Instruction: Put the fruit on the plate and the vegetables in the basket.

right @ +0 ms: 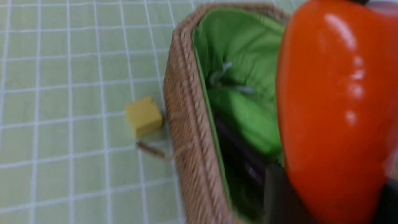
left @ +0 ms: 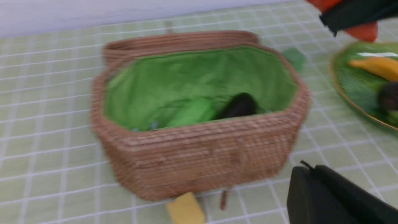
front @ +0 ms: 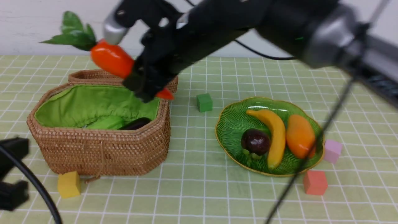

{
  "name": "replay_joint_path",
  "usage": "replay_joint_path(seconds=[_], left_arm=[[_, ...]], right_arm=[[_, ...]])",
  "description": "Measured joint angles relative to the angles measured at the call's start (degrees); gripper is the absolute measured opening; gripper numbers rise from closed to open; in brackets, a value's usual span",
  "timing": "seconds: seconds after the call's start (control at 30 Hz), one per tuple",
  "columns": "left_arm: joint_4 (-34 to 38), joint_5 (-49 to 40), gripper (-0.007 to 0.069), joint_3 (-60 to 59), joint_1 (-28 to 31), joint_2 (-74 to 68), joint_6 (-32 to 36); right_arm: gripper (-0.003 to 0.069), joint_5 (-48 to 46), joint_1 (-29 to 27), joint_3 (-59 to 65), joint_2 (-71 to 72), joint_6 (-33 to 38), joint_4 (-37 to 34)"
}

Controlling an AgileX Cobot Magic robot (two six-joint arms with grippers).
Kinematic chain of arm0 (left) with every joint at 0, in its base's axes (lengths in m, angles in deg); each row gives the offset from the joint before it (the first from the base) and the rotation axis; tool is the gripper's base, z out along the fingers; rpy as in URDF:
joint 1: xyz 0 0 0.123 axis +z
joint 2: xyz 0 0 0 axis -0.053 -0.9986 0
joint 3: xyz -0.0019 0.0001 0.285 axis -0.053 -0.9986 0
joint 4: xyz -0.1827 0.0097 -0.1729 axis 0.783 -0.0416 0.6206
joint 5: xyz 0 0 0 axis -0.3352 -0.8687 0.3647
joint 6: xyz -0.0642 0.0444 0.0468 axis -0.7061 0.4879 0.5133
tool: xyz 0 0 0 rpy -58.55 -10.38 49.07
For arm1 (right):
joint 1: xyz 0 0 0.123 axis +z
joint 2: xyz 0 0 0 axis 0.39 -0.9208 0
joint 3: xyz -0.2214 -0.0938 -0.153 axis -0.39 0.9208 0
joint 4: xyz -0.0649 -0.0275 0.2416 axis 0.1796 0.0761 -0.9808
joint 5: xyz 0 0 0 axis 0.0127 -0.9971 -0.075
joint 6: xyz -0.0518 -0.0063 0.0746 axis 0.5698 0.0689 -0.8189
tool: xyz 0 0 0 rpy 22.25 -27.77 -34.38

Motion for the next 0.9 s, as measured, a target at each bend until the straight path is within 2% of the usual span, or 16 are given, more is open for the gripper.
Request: replay_joint_path(seconds=[0.13, 0.37, 0.43, 0.5, 0.6, 0.67, 0.73, 0.8, 0.9], left_arm=[[-4.54, -0.98, -0.0013, 0.38, -0.01, 2.44, -4.85], [-5.66, -2.59, -0.0013, 0.38, -0.01, 6.94, -5.84], [-5.71, -3.58, -0.0013, 0.38, -0.01, 7.92, -5.84], [-5.71, -4.58, -0.0013, 0.38, -0.01, 8.92, -5.84], [-5.71, -5.33, -0.0013, 0.38, -0.01, 9.31, -5.84], [-5.71, -5.76, -0.0013, 0.38, -0.01, 9.37, -5.84], [-5.71, -5.82, -0.0013, 0.38, -0.01, 9.37, -5.89], [-5.09, -5.77, -0.0013, 0.38, -0.01, 9.42, -5.88], [-2.48, -5.65, -0.0013, 0.38, -0.01, 9.47, -5.43]], right_arm=[[0.0272, 2.12, 1.00, -7.28, -6.53, 0.63, 0.00], [0.0277, 9.91, 1.17, -9.06, -12.88, 1.43, 0.01], [0.0328, 10.78, 1.17, -9.06, -13.75, 1.43, -0.05], [0.0459, 10.90, 1.17, -9.06, -13.98, 1.43, -0.05], [0.0615, 10.85, 1.17, -9.20, -13.60, 1.43, 0.50], [0.0664, 9.71, 1.17, -9.38, -12.87, 1.43, 1.55], [0.0673, 7.97, 1.17, -9.37, -12.10, 1.18, 2.07], [0.0663, 2.18, 1.17, -9.37, -9.46, -1.62, 2.99], [0.0595, -8.02, 1.17, -9.37, -4.13, -10.40, 5.07]])
